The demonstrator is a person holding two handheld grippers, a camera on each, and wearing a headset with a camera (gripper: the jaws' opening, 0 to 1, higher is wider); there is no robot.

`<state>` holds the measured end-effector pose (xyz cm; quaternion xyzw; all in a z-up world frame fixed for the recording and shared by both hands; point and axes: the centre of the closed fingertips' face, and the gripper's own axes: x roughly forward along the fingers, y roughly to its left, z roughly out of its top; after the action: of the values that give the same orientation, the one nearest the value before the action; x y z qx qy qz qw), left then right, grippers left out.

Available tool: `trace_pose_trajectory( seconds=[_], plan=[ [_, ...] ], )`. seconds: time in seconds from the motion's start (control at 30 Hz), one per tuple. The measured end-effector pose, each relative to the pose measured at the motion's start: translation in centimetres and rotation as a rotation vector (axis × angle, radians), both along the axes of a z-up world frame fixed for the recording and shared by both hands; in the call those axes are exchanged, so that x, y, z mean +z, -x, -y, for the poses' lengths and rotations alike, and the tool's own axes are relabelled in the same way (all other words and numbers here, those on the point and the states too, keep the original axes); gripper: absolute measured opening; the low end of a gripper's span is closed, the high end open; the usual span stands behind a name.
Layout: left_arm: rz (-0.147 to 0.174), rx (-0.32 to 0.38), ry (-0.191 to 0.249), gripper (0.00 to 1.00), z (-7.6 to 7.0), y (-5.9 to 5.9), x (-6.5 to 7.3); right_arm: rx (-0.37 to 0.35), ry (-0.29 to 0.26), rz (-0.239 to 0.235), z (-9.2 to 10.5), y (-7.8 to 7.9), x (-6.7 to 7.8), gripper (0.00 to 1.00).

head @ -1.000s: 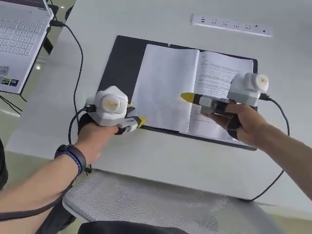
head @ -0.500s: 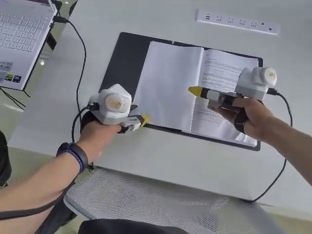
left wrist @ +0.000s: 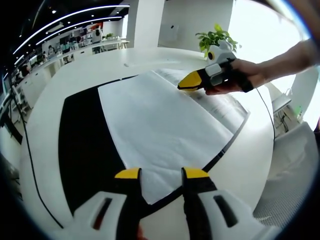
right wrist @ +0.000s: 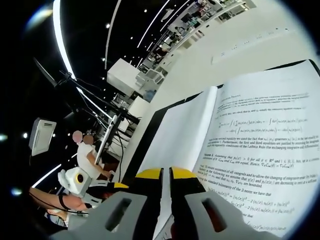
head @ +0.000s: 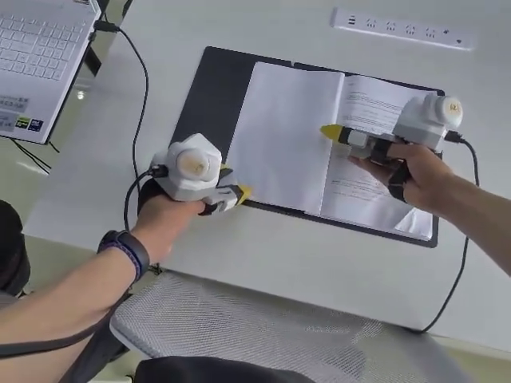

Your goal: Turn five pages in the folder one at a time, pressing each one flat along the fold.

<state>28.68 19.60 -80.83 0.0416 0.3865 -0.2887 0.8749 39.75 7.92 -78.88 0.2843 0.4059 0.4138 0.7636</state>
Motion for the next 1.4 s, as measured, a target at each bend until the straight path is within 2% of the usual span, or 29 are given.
trace_pose_trajectory(
  seconds=[0.1,0.23,0.43,0.57,0.63,0.73,0.87,1.03,1.1,1.17,1.3,1.4],
  plan=[
    [-0.002,0.002,0.0,0.3,0.0,0.0,0.0,-0.008,-0.012,-0.01,0.6,-0.9,-1.5,0.04],
    [-0.002,0.004,-0.002,0.28,-0.1,-0.1,-0.1,-0.01,-0.011,-0.009,0.5,-1.2,-1.8,0.02],
    [-0.002,0.007,0.0,0.29,0.0,0.0,0.0,-0.016,-0.032,-0.022,0.3,-1.4,-1.6,0.0],
    [-0.009,-0.014,0.001,0.3,0.1,0.1,0.0,-0.063,-0.046,-0.027,0.5,-3.2,-1.9,0.0],
    [-0.011,-0.018,-0.003,0.29,0.0,0.1,0.1,-0.07,-0.054,-0.032,0.2,-2.9,-1.7,0.0],
    [-0.014,-0.016,-0.002,0.29,0.1,0.2,0.2,-0.092,-0.07,-0.041,0.1,-4.1,-2.0,0.0],
    [-0.014,-0.026,-0.002,0.31,0.3,0.4,0.4,-0.124,-0.096,-0.053,-0.1,-4.6,-1.9,0.0],
    [-0.02,-0.036,-0.007,0.31,0.2,0.3,0.3,-0.165,-0.125,-0.055,-0.4,-5.4,-0.9,0.0],
    [-0.02,-0.036,-0.009,0.3,0.2,0.3,0.4,-0.194,-0.135,-0.06,-0.2,-6.2,-0.9,0.0],
    [-0.021,-0.034,-0.006,0.3,0.2,0.3,0.4,-0.243,-0.155,-0.067,0.3,-7.7,-0.9,0.0],
    [-0.022,-0.033,-0.006,0.31,0.2,0.1,0.2,-0.349,-0.194,-0.103,1.0,-10.0,-0.8,0.0],
    [-0.021,-0.032,-0.005,0.31,0.2,0.1,0.3,-0.378,-0.213,-0.119,1.2,-10.9,-0.9,0.0]
  ],
)
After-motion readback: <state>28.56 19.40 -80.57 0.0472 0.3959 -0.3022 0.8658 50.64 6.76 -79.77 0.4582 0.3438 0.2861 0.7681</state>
